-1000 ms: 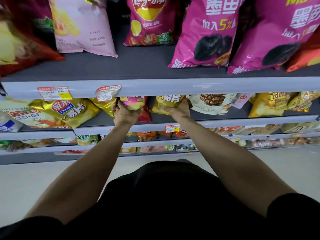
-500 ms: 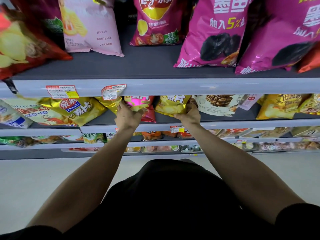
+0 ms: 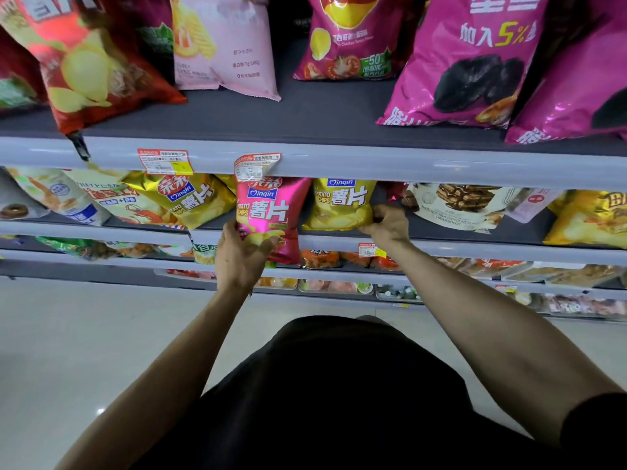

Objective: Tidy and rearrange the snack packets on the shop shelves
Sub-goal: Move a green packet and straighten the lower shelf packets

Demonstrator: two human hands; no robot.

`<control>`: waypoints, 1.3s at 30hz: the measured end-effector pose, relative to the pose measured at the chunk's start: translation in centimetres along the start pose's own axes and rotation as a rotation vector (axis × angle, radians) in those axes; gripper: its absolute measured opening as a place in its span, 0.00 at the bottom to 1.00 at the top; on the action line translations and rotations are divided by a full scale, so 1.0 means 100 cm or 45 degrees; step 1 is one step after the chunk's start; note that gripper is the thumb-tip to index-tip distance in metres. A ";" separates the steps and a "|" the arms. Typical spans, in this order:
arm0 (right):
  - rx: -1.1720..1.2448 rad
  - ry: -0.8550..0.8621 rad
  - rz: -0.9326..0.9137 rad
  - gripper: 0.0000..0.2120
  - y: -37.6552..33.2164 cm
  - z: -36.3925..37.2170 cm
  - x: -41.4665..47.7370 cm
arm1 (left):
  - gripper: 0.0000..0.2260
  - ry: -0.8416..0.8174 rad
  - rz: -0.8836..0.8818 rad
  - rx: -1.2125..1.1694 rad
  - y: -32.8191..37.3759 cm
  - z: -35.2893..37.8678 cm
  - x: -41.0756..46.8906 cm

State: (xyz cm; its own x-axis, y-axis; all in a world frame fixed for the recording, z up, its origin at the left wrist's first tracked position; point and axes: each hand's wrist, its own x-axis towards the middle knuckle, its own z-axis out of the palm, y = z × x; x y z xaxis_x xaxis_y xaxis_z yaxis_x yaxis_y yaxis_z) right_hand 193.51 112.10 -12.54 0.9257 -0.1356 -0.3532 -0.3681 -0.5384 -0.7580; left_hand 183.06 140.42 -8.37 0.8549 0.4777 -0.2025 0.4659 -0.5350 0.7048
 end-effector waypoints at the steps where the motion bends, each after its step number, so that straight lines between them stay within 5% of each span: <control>1: -0.005 -0.011 -0.028 0.15 -0.005 0.007 -0.001 | 0.35 0.015 0.006 0.003 -0.006 -0.005 -0.005; 11: -0.020 -0.035 -0.070 0.09 -0.037 0.065 -0.006 | 0.35 0.074 0.031 0.034 -0.044 -0.044 -0.034; 16: 0.017 -0.024 -0.051 0.20 -0.037 0.061 -0.013 | 0.36 0.017 0.064 0.041 -0.037 -0.036 -0.042; 18: 0.071 0.003 -0.056 0.22 -0.031 0.054 -0.021 | 0.35 -0.031 0.101 0.035 -0.028 -0.027 -0.043; 23: 0.314 -0.010 -0.152 0.10 -0.004 0.031 -0.061 | 0.32 -0.135 0.178 0.012 0.011 0.006 -0.041; 27: 0.541 -0.003 -0.250 0.14 0.012 0.016 -0.090 | 0.35 -0.187 0.221 0.049 0.047 0.042 -0.038; 31: 0.364 -0.034 -0.338 0.29 0.014 -0.007 -0.093 | 0.38 -0.217 0.217 0.030 0.088 0.077 -0.043; 39: 0.111 0.080 -0.212 0.26 0.017 -0.043 -0.033 | 0.25 -0.378 0.250 -0.060 0.122 0.121 -0.032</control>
State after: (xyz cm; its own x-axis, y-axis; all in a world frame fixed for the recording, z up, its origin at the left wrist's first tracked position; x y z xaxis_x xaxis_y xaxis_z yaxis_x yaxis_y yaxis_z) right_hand 190.20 108.08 -10.27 0.9771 -0.1040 -0.1856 -0.2128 -0.4840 -0.8488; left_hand 188.78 123.91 -7.32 0.9593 0.1422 -0.2441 0.2813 -0.5603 0.7791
